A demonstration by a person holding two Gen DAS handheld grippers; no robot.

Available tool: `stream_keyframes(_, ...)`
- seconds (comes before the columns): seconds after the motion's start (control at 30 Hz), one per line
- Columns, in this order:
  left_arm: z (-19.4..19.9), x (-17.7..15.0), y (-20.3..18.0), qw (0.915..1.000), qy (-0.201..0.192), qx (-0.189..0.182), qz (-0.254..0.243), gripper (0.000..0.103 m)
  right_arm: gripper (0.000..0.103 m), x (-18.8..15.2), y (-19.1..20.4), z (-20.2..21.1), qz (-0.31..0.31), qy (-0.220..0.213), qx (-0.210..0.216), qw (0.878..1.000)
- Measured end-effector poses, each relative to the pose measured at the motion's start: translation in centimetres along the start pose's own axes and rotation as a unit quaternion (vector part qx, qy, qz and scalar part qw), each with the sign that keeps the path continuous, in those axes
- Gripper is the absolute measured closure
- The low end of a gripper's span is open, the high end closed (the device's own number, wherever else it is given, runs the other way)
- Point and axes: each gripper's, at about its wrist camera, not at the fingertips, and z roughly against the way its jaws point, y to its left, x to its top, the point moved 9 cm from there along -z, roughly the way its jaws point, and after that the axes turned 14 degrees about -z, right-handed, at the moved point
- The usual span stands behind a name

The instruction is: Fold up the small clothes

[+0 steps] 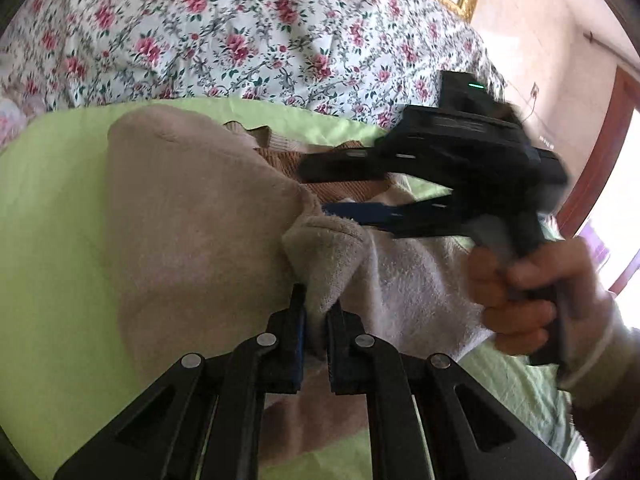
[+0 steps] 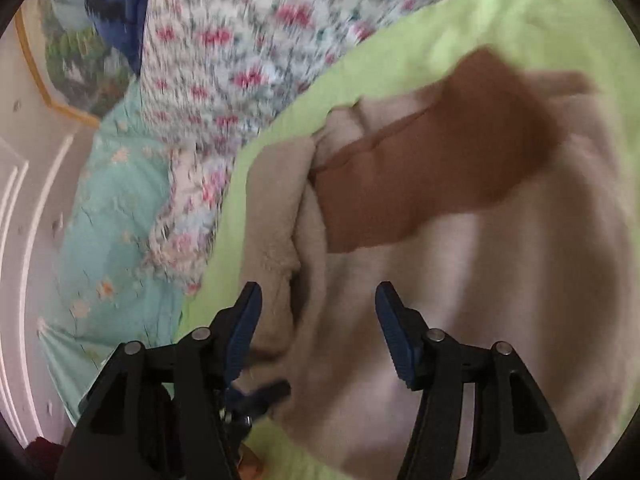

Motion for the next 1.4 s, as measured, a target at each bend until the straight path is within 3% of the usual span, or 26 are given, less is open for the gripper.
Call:
stream_keyframes(0.2,0.7,0.1,-0.1,0.9999,-0.007,-0.010,0.010,0.096,0.043,2.8,4.1,-7.8,0.024,0.063,0.024,0.997)
stream_keyframes(0.23,0.8,-0.1,0.0,0.9998,-0.007,-0.012,0.012,0.096,0.048,3.2,4.5,-8.3,0.024,0.064,0.029,0.997)
stream_keyframes(0.27,0.9,-0.1,0.2,0.9998,-0.006,-0.011,0.014,0.096,0.060,3.5,4.9,-8.7,0.022,0.065,0.034,0.997)
stream_keyframes(0.3,1.2,-0.1,0.1,0.9998,-0.007,-0.012,0.014,0.096,0.080,3.5,5.1,-8.8,0.019,0.068,0.036,0.997)
stream_keyframes(0.43,2.9,1.9,-2.6,0.9984,-0.032,-0.048,0.002,0.096,0.086,3.7,7.3,-4.8,0.059,0.029,0.041,0.997)
stream_keyframes(0.57,2.6,4.0,-7.3,0.9945,-0.047,-0.091,-0.023,0.096,0.087,4.9,6.6,2.3,0.089,-0.033,0.026,0.995)
stream_keyframes(0.73,-2.0,3.7,-12.7,0.9877,-0.017,-0.153,-0.031,0.096,0.087,6.1,-0.4,9.6,0.083,-0.088,-0.038,0.992)
stream_keyframes(0.87,-6.1,1.5,-15.1,0.9858,0.033,-0.159,-0.041,0.096,0.087,6.2,-6.8,10.4,0.034,-0.091,-0.076,0.992)
stream_keyframes(0.97,-7.1,0.6,-15.7,0.9847,0.046,-0.162,-0.046,0.096,0.087,5.9,-10.1,10.2,0.006,-0.089,-0.086,0.992)
stream_keyframes(1.07,-7.2,0.7,-15.7,0.9844,0.047,-0.163,-0.047,0.096,0.087,5.9,-10.7,10.2,0.006,-0.097,-0.080,0.992)
stream_keyframes(1.23,-6.6,0.2,-15.0,0.9833,0.060,-0.169,-0.029,0.094,0.081,5.8,-10.9,10.3,0.010,-0.116,-0.111,0.987)
stream_keyframes(1.33,-4.8,0.0,-14.9,0.9815,0.061,-0.181,-0.019,0.089,0.071,5.6,-11.1,11.3,0.004,-0.133,-0.130,0.983)
stream_keyframes(1.37,-3.8,-0.1,-14.8,0.9810,0.057,-0.185,-0.019,0.083,0.069,5.4,-11.1,11.8,0.001,-0.143,-0.136,0.980)
stream_keyframes(1.4,-2.7,-0.3,-14.6,0.9809,0.055,-0.185,-0.022,0.065,0.062,5.1,-11.1,12.6,-0.003,-0.154,-0.143,0.978)
